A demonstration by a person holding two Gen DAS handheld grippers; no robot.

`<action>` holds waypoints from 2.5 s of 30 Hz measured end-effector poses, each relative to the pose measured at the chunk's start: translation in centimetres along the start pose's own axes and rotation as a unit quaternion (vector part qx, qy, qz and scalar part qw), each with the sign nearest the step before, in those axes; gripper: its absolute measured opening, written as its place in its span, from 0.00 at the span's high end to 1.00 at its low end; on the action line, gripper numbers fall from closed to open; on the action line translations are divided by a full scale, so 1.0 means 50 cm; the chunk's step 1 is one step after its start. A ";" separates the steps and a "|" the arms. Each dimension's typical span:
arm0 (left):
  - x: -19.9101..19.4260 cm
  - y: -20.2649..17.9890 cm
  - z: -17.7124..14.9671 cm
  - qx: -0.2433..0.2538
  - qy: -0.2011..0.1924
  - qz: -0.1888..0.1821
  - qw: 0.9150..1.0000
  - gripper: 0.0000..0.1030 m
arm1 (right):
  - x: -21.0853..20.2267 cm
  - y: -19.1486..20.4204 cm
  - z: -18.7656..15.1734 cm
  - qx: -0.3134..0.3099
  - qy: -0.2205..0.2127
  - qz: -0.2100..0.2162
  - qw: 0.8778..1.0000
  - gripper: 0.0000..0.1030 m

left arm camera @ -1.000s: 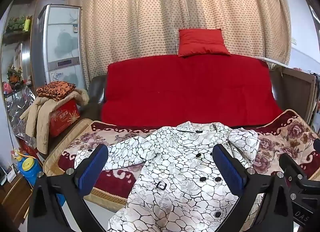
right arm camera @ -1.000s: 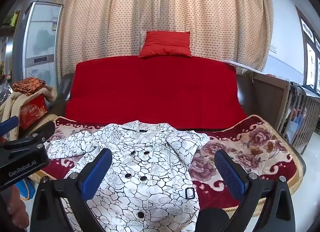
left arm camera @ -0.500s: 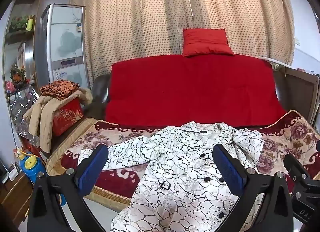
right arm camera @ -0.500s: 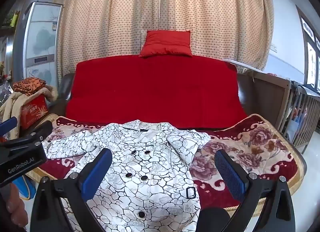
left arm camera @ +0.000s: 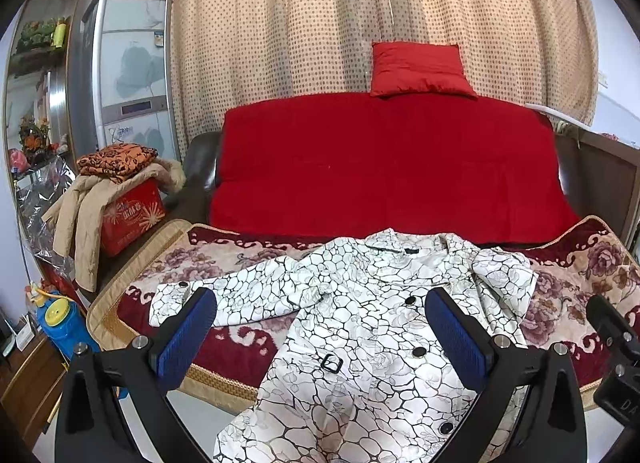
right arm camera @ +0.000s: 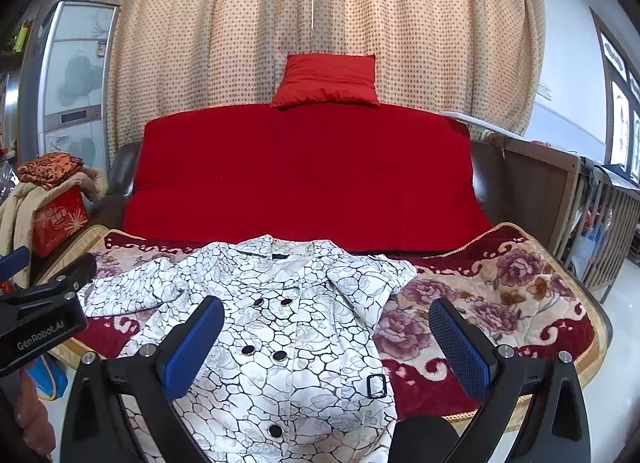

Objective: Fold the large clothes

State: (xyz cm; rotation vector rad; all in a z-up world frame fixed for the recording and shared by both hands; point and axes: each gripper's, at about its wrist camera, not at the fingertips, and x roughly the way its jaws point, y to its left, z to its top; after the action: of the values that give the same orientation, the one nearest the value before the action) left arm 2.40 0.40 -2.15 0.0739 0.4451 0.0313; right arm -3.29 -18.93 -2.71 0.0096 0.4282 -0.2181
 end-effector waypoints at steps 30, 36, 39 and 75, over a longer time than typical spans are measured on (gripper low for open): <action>-0.018 -0.020 -0.013 0.025 0.002 -0.018 1.000 0.00 | 0.002 0.001 -0.011 -0.001 0.012 0.002 1.000 0.00; -0.031 -0.024 -0.012 0.027 -0.005 -0.022 0.999 0.00 | 0.000 -0.001 -0.011 0.000 0.011 0.003 1.000 0.00; -0.030 -0.026 -0.011 0.030 -0.006 -0.022 0.999 0.00 | 0.001 -0.005 -0.011 0.002 0.011 0.002 1.000 0.00; 0.457 -0.122 -0.010 -0.010 0.201 -0.054 0.978 0.00 | 0.457 -0.331 -0.002 0.191 0.142 0.065 0.969 0.00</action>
State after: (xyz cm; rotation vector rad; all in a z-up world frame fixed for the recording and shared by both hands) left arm 22.88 -4.58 -12.87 0.0235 0.8530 -0.0567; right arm 13.42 -39.85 -11.61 0.4500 0.6635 -0.1671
